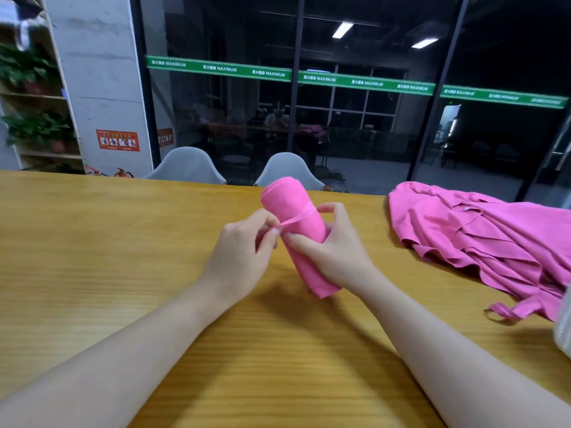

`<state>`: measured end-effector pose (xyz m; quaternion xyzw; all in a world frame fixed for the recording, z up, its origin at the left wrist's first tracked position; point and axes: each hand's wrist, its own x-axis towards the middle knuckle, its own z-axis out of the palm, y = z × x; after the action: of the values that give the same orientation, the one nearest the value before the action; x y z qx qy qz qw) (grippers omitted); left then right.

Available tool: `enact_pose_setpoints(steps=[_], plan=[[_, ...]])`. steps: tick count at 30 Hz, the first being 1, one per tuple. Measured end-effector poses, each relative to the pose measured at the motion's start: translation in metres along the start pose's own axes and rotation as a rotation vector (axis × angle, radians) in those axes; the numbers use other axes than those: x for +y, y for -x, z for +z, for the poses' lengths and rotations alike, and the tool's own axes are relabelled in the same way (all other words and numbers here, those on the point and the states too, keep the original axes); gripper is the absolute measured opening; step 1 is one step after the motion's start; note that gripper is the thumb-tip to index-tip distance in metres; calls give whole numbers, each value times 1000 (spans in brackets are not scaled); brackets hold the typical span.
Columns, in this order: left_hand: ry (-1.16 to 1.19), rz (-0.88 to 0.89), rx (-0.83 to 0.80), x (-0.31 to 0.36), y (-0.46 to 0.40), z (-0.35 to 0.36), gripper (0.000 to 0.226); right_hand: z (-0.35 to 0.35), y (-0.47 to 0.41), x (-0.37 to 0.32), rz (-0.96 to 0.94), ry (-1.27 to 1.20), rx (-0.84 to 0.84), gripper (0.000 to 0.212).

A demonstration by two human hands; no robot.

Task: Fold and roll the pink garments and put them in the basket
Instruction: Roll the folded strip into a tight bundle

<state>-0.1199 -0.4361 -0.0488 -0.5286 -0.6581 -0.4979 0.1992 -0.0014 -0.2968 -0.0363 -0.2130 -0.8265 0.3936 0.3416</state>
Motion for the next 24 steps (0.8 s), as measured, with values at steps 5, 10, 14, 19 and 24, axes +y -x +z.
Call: enact_pose_setpoints(steps=[5, 10, 14, 19, 24], plan=[[46, -54, 85, 5, 2, -1, 5, 12, 2, 0, 27, -72, -36, 99], [280, -353, 76, 10, -1, 1, 11, 16, 6, 2, -26, -40, -8, 74], [345, -495, -12, 13, -4, -1, 21, 13, 6, 2, -45, 11, 45, 73], [402, -516, 0, 17, -3, -4, 26, 17, 7, 4, -28, 73, 25, 82], [491, -413, 39, 22, -3, -8, 12, 18, 9, 1, -62, 128, -6, 86]])
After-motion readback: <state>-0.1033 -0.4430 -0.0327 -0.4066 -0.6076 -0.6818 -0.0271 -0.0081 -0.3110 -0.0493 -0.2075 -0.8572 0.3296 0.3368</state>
